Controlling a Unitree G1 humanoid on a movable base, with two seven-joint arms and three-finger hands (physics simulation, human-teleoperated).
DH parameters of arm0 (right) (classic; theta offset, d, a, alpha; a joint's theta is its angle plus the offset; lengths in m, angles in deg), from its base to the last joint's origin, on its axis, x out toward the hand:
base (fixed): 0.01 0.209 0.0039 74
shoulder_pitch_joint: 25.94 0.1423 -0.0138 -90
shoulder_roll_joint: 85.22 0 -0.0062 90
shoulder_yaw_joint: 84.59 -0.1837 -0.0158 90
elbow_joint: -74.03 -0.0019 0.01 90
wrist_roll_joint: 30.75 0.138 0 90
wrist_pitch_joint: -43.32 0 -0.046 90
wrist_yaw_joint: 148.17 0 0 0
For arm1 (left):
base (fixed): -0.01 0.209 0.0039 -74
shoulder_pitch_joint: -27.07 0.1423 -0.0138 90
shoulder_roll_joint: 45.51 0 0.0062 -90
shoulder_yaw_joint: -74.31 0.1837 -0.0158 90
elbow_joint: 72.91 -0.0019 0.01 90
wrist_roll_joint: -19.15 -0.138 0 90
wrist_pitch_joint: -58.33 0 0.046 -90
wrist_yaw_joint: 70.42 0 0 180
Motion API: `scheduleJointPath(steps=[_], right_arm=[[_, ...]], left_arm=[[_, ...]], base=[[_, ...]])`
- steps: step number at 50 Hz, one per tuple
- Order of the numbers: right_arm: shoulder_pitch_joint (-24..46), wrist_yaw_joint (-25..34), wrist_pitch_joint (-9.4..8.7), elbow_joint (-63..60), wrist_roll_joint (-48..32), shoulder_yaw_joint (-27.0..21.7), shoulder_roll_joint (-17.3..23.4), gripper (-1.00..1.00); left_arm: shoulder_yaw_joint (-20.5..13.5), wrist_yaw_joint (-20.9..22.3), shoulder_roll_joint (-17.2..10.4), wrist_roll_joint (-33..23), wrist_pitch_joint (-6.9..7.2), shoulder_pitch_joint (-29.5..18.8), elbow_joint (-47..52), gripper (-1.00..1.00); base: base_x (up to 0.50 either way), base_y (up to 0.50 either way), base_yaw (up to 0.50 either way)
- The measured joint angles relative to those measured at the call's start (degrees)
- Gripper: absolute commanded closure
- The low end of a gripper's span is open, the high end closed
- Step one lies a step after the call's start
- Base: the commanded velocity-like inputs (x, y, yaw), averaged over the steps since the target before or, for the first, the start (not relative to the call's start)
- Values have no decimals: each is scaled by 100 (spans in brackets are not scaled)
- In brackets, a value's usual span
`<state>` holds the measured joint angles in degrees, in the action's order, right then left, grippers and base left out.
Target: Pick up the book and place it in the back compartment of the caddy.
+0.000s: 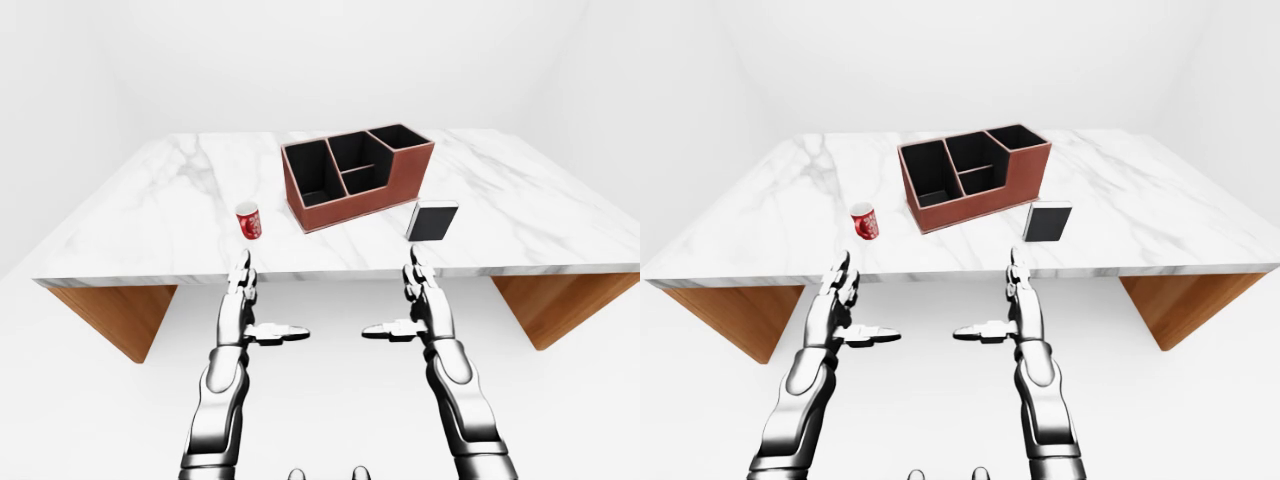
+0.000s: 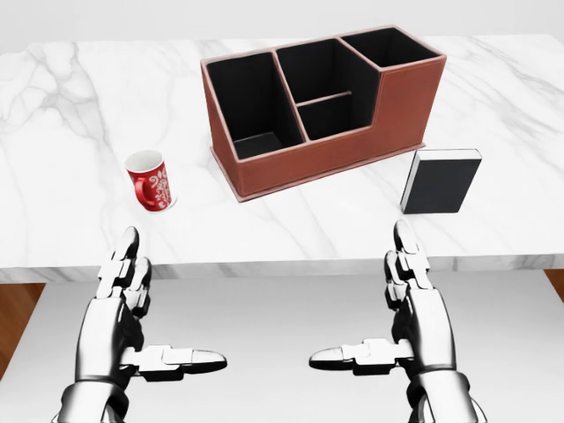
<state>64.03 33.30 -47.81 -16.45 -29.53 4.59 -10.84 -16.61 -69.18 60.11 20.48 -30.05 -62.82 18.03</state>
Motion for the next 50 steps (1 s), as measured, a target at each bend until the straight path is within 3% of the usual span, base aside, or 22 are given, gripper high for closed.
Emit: scheduleJointPath(steps=[6, 22, 25, 32, 50], right_arm=[[9, 89, -113, -45, 60, -60, 35, -100], [41, 128, -307, -105, 36, -80, 49, -100], [54, 114, -388, -171, 34, -84, 52, -100], [33, 58, -388, -637, 27, -101, 60, -100], [-152, 113, -388, -1996, 43, -260, 122, -100]], left_arm=[[-60, 85, -32, 72, 135, 15, 101, -98], [-188, 316, -132, 124, 338, -94, 193, -98], [-273, 376, -187, 218, 338, -243, 128, -98], [-457, 523, -374, 308, 338, -539, 192, -98], [-999, 856, -615, 411, 338, -385, 1105, -98]], base=[[0, 0, 0], [0, 0, 0], [0, 0, 0], [0, 0, 0], [5, 0, 0]])
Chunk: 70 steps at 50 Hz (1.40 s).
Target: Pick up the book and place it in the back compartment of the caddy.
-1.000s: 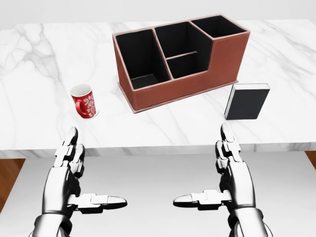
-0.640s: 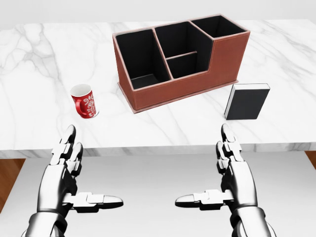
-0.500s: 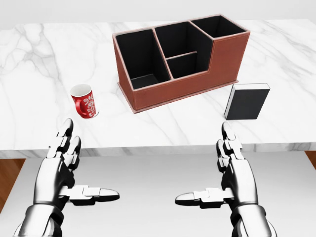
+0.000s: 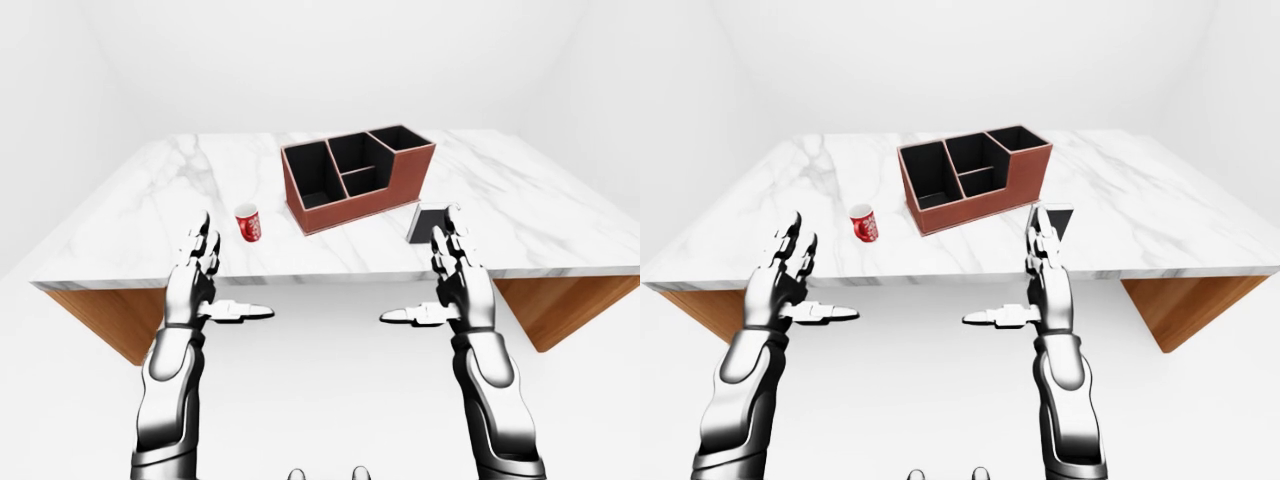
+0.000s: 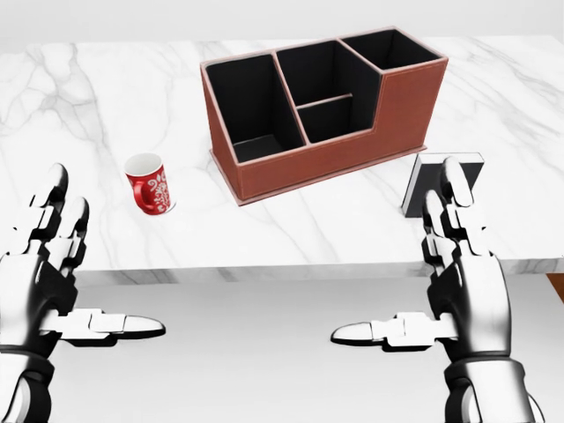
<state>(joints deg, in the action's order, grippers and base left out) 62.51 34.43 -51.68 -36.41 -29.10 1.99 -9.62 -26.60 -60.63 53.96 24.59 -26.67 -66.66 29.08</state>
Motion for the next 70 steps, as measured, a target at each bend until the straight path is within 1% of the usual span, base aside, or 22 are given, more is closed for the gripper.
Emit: scheduleJointPath(steps=[13, 30, 41, 64, 70], right_arm=[[-31, 193, 0, -1034, -53, -139, 44, -100], [-4, 314, 0, -1504, -168, -248, 67, -100], [7, 369, 0, -1574, -205, -293, 78, -100], [17, 410, 0, -1567, -238, -338, 80, -100], [76, 358, 0, -1552, -219, -360, 75, -100]], left_arm=[[-328, 85, -116, 185, 0, 2, 688, -98], [-502, 129, -160, 295, 0, -4, 1073, -98], [-548, 133, -171, 342, 0, 5, 1213, -98], [-540, 153, -148, 329, 0, 39, 1264, -98], [-531, 154, -143, 318, 0, 16, 1239, -98]], base=[[50, 0, 0], [50, 0, 0], [50, 0, 0], [50, 0, 0], [0, 0, 0]])
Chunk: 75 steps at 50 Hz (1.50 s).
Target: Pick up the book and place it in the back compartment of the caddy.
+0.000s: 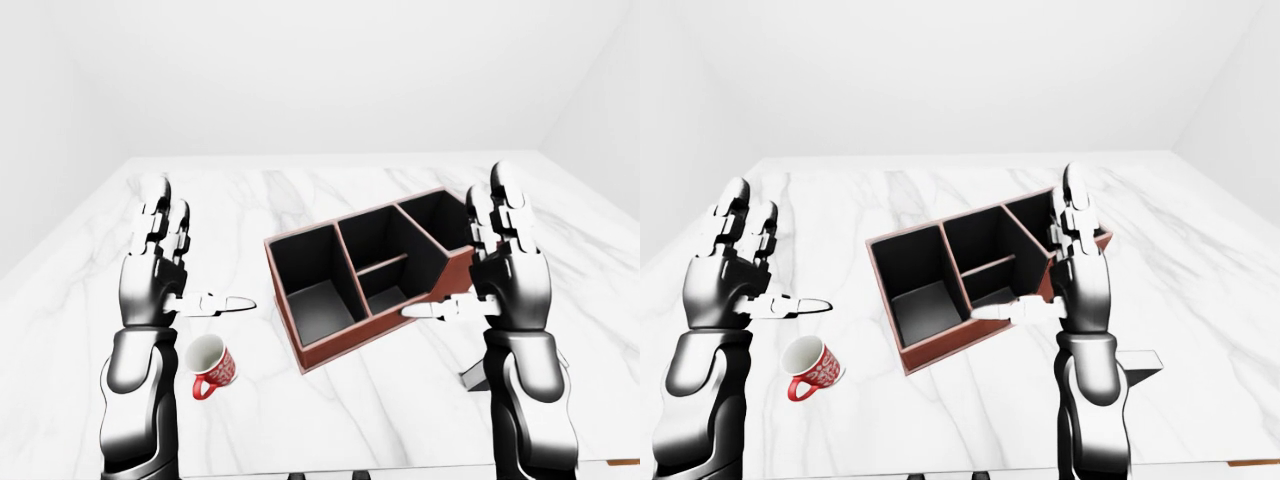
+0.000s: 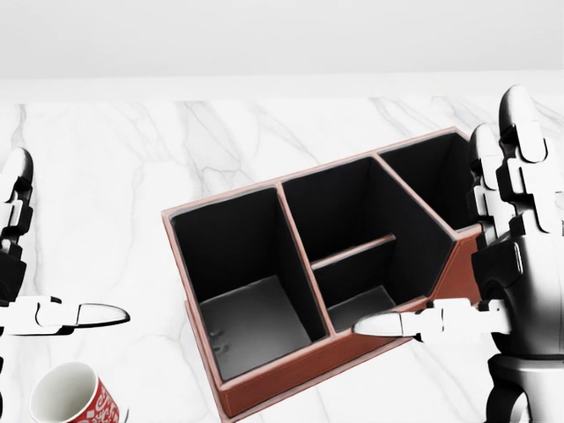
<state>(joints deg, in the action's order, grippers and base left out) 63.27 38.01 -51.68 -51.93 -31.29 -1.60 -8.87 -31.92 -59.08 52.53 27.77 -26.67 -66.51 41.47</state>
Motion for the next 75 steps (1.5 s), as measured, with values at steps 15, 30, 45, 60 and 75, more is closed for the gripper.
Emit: scheduleJointPath(steps=[15, 30, 45, 60, 75], right_arm=[[87, -28, 0, -164, -100, -74, 89, -100], [243, 190, 0, -442, -706, -306, 284, -100], [311, 618, 0, -505, -1461, -568, 483, -100], [216, 1044, 0, -136, -2317, -868, 649, -100], [118, 1366, 0, 108, -2948, -1113, 713, -100]], left_arm=[[6, 6, 8, -10, 0, 32, 35, -98], [16, 15, 16, -32, 0, 48, 53, -98], [20, 20, 19, -44, 0, 48, 35, -98], [17, 17, 12, -49, 0, 42, 20, -98], [33, 26, 20, -85, 0, 54, -19, -97]], base=[[0, 0, 0], [0, 0, 0], [0, 0, 0], [0, 0, 0], [0, 0, 0]])
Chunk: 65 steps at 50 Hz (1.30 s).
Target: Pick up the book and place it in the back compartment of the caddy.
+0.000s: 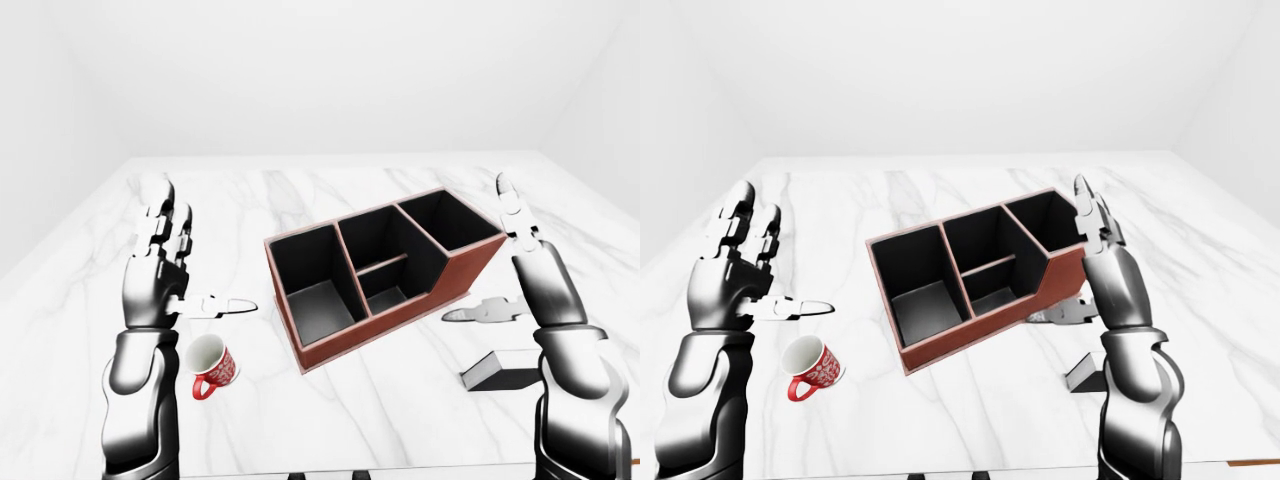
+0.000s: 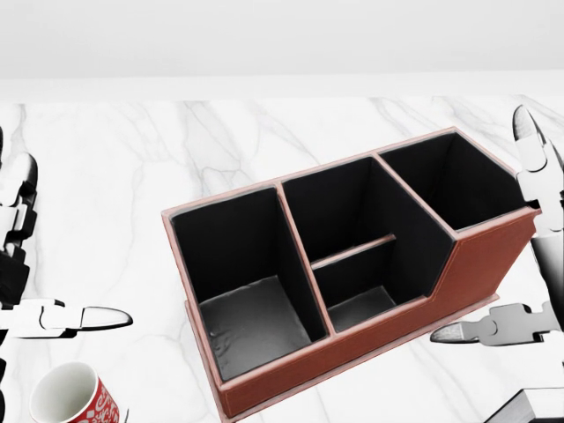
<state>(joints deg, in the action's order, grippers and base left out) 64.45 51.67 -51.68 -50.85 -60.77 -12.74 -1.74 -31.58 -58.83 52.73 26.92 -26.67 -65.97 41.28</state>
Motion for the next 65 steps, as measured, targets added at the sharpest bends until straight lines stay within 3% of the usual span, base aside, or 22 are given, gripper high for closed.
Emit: scheduleJointPath(steps=[28, 65], right_arm=[[-281, 426, 0, 381, -836, -291, 31, -100], [-594, 842, 0, 674, -1291, -429, -52, -100]], left_arm=[[37, 4, 12, -60, 0, 8, -81, -98], [136, 17, 51, -174, 0, 33, -290, -98]], base=[[0, 0, 0], [0, 0, 0]])
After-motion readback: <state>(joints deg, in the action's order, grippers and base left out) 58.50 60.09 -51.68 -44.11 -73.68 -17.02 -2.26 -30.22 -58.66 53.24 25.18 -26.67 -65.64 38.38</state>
